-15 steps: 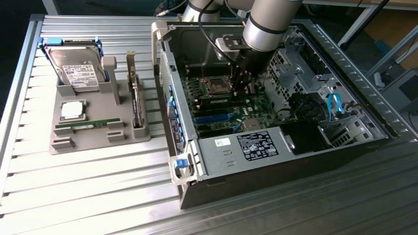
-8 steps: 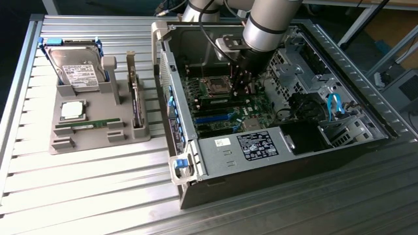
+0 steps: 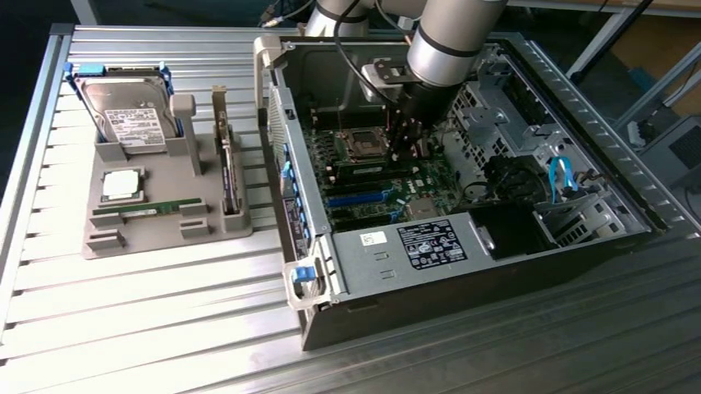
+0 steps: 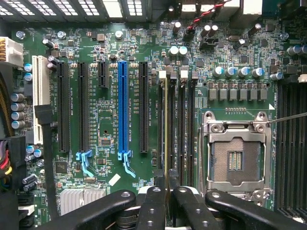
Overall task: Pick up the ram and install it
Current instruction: 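Insert the ram into the slot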
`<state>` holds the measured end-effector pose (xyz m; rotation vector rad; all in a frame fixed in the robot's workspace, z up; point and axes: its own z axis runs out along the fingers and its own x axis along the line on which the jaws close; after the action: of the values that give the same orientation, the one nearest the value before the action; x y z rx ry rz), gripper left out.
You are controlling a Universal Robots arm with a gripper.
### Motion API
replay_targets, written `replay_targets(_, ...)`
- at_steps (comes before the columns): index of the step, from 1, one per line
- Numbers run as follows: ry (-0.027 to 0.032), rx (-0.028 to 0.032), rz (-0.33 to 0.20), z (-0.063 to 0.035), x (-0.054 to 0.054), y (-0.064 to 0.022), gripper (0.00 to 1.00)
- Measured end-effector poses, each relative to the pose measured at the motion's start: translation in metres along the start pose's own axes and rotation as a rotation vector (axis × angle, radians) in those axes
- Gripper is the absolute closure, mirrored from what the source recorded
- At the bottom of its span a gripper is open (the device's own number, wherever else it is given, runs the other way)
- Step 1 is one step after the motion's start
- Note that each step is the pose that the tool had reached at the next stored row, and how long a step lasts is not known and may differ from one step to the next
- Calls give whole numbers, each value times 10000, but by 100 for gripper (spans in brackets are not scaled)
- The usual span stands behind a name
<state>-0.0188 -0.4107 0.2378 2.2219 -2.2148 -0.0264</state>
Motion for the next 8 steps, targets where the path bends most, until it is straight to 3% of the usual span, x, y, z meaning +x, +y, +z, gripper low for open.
replay_targets(8, 1, 0, -1, 12, 0, 0, 87)
